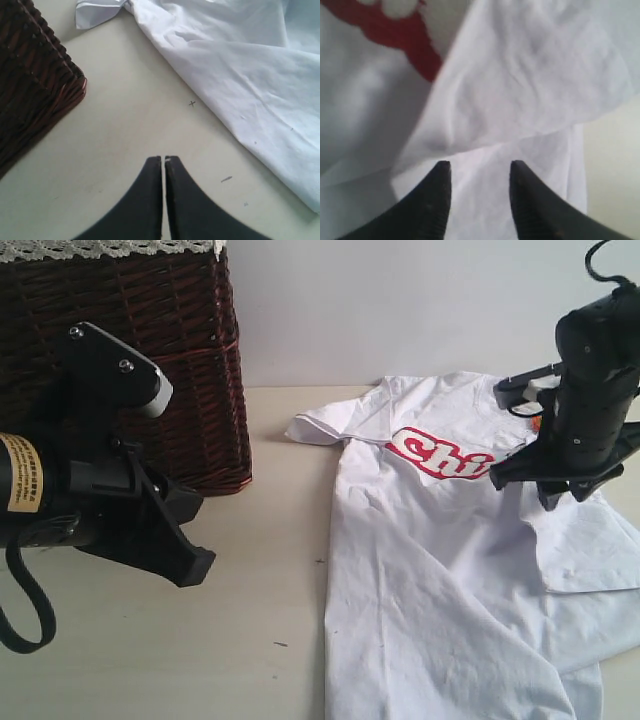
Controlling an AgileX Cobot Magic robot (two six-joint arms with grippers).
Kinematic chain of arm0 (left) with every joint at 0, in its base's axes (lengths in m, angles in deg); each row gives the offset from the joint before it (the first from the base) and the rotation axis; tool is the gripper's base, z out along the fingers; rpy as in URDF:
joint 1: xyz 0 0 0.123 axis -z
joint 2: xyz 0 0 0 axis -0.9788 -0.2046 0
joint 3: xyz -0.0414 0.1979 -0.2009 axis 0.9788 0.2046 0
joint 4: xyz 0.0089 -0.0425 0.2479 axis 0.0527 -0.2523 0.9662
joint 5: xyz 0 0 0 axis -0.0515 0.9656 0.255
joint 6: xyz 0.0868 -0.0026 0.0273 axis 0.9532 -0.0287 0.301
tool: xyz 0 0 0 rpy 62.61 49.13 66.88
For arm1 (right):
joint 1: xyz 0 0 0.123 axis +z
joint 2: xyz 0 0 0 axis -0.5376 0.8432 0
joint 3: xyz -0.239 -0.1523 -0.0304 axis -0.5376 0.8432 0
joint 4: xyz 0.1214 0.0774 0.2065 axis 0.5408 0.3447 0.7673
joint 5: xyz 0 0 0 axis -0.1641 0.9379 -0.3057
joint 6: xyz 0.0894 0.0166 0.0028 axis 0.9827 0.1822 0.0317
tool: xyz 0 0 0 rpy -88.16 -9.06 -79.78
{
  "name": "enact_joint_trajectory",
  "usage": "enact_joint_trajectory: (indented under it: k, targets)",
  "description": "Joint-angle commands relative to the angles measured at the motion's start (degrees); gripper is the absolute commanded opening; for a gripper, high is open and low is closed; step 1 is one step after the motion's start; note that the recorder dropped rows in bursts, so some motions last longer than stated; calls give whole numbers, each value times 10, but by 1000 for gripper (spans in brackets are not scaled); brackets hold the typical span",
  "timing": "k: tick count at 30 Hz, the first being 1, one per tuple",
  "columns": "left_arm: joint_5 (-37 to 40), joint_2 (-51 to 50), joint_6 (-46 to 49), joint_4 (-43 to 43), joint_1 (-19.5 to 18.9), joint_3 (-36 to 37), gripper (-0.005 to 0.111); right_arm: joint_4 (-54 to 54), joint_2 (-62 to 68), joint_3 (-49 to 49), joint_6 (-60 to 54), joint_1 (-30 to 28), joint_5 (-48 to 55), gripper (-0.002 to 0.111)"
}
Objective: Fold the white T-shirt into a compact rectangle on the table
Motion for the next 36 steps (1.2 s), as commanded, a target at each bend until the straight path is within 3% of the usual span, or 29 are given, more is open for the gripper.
enact_joint_trajectory:
  k: [1,9,15,18,25,31,36]
  targets:
    - [-9,6,-3,-6,-2,2,5,66,-29,-1,-38,1,-11,55]
    - [-9,6,-3,-6,-2,3,5,60,22,33,-38,32,-22,54]
    - [-9,6,-3,-6,-2,3,5,-113,46,33,103,44,11,52]
    - [-9,6,-3,-6,-2,3,5,-177,43,33,153,44,43,41]
    - [-9,6,-3,-6,-2,3,5,-237,9,33,153,44,57,0]
    - [-9,6,-3,-6,-2,3,5,-370,-15,33,189,40,134,0]
    - [-9,6,-3,-6,-2,3,5,-401,-38,33,223,-15,153,0]
